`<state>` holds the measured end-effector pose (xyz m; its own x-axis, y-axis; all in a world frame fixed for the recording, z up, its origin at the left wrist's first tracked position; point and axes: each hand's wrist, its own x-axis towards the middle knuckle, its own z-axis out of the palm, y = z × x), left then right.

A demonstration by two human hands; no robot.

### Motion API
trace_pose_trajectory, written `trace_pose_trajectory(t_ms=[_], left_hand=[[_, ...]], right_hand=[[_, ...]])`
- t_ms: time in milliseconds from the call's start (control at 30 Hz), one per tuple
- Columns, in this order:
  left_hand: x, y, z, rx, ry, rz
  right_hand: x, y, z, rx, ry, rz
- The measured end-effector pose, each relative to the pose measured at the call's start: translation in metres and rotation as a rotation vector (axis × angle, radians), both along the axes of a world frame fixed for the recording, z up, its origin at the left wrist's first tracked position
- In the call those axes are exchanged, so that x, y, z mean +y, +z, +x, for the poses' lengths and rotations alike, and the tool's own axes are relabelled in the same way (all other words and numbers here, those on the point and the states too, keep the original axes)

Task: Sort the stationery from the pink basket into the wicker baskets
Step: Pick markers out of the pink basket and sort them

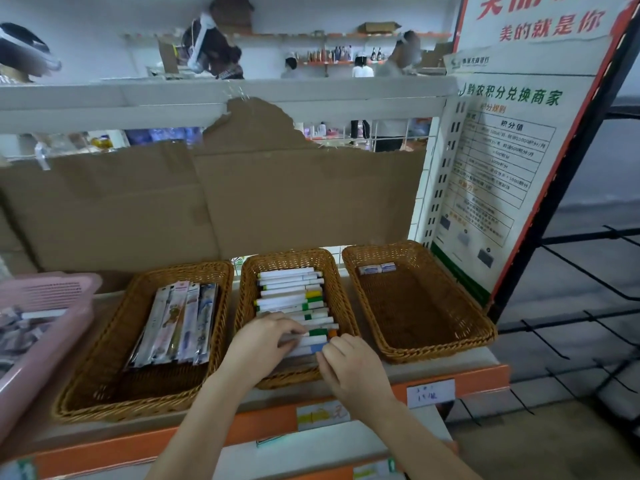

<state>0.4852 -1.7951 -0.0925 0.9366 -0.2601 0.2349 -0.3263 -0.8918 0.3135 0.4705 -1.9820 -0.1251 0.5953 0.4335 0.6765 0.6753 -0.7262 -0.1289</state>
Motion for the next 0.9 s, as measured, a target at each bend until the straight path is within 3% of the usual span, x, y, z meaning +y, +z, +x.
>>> trace_pose_trajectory(t_ms=[233, 400, 533, 900], left_hand=[[-0.002, 0.003, -0.003, 0.006, 0.049, 0.014], [0.006, 0.015, -0.007, -0.033, 0.122, 0.217], [0.023, 0.034, -0.016, -0.046, 0.163, 0.376], [0.162, 0.093, -0.087, -0.069, 0.327, 0.525]], right_hand=[[-0.003, 0.013, 0.000, 0.070, 0.054, -0.036], [-0.002, 0.031, 0.013, 0.277, 0.033, -0.121], [0.014, 0.050, 0.027, 0.320, 0.012, -0.161], [0.169, 0.106, -0.004, 0.267, 0.040, -0.207]])
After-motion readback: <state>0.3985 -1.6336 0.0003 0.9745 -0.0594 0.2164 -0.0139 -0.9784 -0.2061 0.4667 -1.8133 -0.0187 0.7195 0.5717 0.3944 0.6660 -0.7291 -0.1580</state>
